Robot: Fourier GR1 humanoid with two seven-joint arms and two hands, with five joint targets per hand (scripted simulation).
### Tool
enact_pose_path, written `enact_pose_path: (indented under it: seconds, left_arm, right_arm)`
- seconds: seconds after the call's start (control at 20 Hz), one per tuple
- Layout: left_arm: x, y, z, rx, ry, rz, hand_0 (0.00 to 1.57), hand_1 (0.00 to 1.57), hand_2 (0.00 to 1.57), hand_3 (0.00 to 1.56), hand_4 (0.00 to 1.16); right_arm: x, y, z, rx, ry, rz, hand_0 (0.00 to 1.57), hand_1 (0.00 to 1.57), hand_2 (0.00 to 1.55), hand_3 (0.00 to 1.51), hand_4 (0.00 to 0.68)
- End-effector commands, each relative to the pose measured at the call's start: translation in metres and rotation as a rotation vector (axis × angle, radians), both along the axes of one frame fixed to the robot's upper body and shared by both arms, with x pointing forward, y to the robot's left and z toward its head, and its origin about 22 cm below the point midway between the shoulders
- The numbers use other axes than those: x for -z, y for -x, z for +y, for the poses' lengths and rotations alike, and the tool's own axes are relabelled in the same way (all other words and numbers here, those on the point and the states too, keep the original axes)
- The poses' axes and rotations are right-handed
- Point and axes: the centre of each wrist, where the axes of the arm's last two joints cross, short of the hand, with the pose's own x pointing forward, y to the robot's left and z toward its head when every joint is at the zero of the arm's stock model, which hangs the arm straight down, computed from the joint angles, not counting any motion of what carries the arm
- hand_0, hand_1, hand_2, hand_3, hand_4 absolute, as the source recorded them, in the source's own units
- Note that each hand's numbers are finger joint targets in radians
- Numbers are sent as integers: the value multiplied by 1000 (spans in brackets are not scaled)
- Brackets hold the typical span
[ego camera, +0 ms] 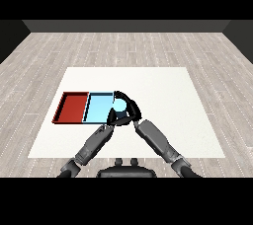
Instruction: Pick the blue can and put it in the blue box
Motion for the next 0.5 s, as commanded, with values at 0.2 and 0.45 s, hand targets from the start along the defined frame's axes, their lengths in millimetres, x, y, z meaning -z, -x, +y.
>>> enact_pose_path:
  seconds: [0.2,0.45]
  left_arm:
    - [-13,2,7,-20,-40,-9,1571,1571,1571,1506,1134]
    - [8,-5,18,-38,-67,-32,1571,1571,1571,1500,1131]
  right_arm:
    - [-5,3,-16,12,-49,44,0,0,0,0,0]
    - [-35,-1,-65,47,-47,-13,0,0,0,0,0]
